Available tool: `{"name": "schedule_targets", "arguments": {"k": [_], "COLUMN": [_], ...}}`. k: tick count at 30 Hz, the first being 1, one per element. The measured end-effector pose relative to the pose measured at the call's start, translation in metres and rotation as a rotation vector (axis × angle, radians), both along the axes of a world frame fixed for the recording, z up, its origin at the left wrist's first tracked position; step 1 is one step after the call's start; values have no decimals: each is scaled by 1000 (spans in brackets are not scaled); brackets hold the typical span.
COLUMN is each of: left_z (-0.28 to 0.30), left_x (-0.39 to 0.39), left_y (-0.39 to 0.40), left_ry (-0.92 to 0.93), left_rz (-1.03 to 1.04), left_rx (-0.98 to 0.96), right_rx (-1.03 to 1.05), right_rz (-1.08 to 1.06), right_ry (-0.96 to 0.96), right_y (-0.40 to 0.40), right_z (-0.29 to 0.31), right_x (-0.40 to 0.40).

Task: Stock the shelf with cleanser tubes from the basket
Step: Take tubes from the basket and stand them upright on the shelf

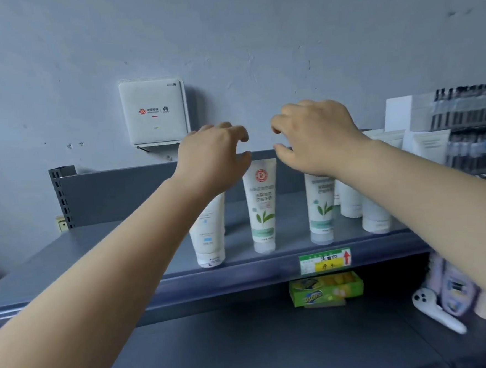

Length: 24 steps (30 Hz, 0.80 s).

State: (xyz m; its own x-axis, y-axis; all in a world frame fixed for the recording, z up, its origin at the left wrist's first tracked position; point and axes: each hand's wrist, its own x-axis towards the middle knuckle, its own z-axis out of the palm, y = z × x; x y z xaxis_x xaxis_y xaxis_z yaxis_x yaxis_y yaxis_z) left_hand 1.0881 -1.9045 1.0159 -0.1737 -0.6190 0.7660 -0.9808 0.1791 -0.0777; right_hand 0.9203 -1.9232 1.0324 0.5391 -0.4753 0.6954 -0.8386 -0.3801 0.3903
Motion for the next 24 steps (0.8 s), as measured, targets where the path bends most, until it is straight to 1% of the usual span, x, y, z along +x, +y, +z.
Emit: {"name": "schedule_targets", "arguments": {"k": [4,8,12,16,20,24], "left_z": [-15,-35,-54,-71,-87,-106], "left_x": [-67,-137,-202,-264,-323,-378], "left_y": [3,5,6,10,14,17], "left_ry": [-73,-177,-297,-341,-384,-441], "left_rz": [-60,-117,-142,-191,-272,-395], "left_rx": [17,85,169,213,244,264], "right_rx": [92,189,259,333,371,425], "right_rz": [-108,-205,-286,-365,-437,-541], "right_ry": [61,111,108,103,96,55], "right_y": [15,27,45,62,81,100], "right_z": [-16,-39,-62,-85,-105,-126], "right_x": [-64,-130,-197,-256,-314,-366]}}
